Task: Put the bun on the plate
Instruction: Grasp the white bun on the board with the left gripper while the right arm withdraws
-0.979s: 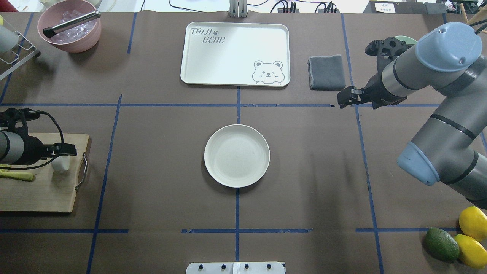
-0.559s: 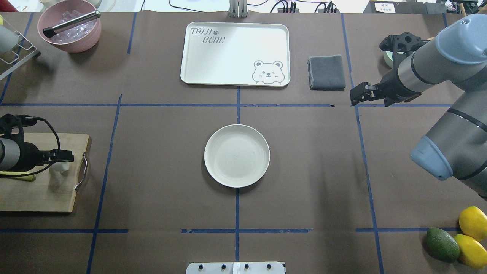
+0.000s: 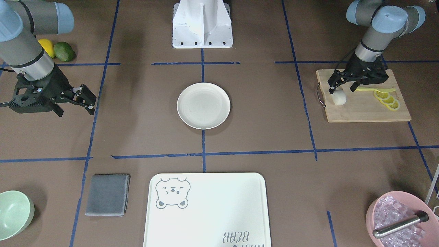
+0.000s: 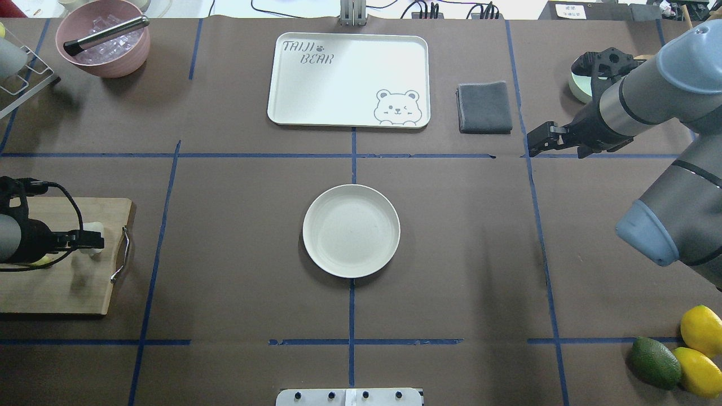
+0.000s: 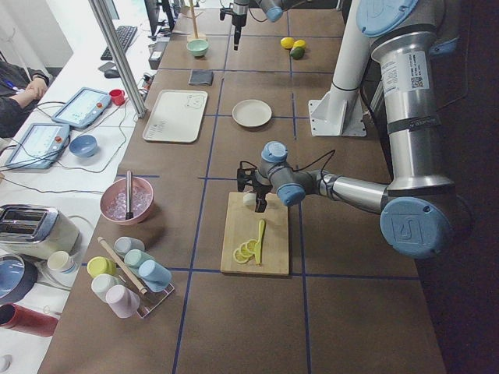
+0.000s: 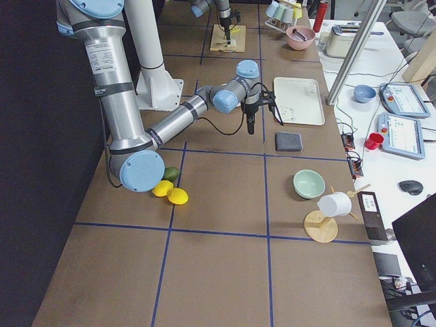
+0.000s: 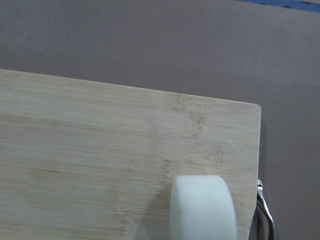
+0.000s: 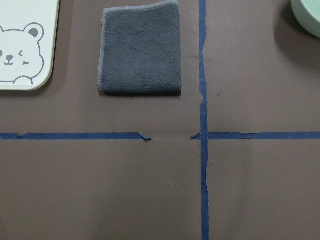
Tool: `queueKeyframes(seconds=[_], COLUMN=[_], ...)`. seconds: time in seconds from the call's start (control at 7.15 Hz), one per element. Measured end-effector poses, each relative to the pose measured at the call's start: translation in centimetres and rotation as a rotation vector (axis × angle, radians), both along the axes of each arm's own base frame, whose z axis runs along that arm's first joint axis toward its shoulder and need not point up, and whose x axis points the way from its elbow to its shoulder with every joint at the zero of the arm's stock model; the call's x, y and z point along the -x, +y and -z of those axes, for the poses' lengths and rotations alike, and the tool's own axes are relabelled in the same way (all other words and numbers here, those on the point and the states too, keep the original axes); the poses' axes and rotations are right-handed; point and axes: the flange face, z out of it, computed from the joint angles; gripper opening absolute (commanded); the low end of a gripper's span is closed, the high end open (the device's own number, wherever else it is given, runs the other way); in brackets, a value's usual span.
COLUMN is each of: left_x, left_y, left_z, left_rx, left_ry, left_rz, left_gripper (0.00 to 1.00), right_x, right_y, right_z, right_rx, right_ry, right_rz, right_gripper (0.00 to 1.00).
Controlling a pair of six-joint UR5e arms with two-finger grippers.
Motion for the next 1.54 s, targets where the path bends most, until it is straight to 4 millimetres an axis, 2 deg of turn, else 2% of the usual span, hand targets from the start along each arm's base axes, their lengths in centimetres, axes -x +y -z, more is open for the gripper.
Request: queueKeyframes(seconds=[0.14, 0.56, 0.84, 1.12, 1.4, 1.54], left_x=[-0.3, -0.7, -0.7, -0.5, -0.2, 0.1], left_y=[-0.1, -0.3, -0.3, -0.3, -0.3, -0.3], left_z=[0.1, 0.2, 0.2, 0.3, 0.7, 1.5], left_rx=[-0.001, -0.005, -0.008, -0.009, -0.014, -0.014], left_ry=[0.001, 0.001, 0.001, 0.003, 0.008, 0.021], left_rz=[-0.002, -0.005, -0.007, -0.006, -0.005, -0.012], left_gripper=[0.86, 0.54, 0.39, 0.34, 0.34, 0.34], right_x=[-0.7, -2.4, -4.9, -7.3, -8.2, -8.7], right_y=[-0.1, -0.2, -0.3, -0.3, -0.4, -0.5], right_z=[-0.6, -2.1, -3.5, -5.0, -5.3, -5.3], right_rx=[-0.002, -0.008, -0.011, -0.018, -0.021, -0.019], right_ry=[0.008, 0.029, 0.027, 0.031, 0.033, 0.027], right_rz=[0.000, 0.003, 0.028, 0.042, 0.040, 0.035], right_gripper=[1.00, 1.00, 1.00, 1.00, 1.00, 1.00])
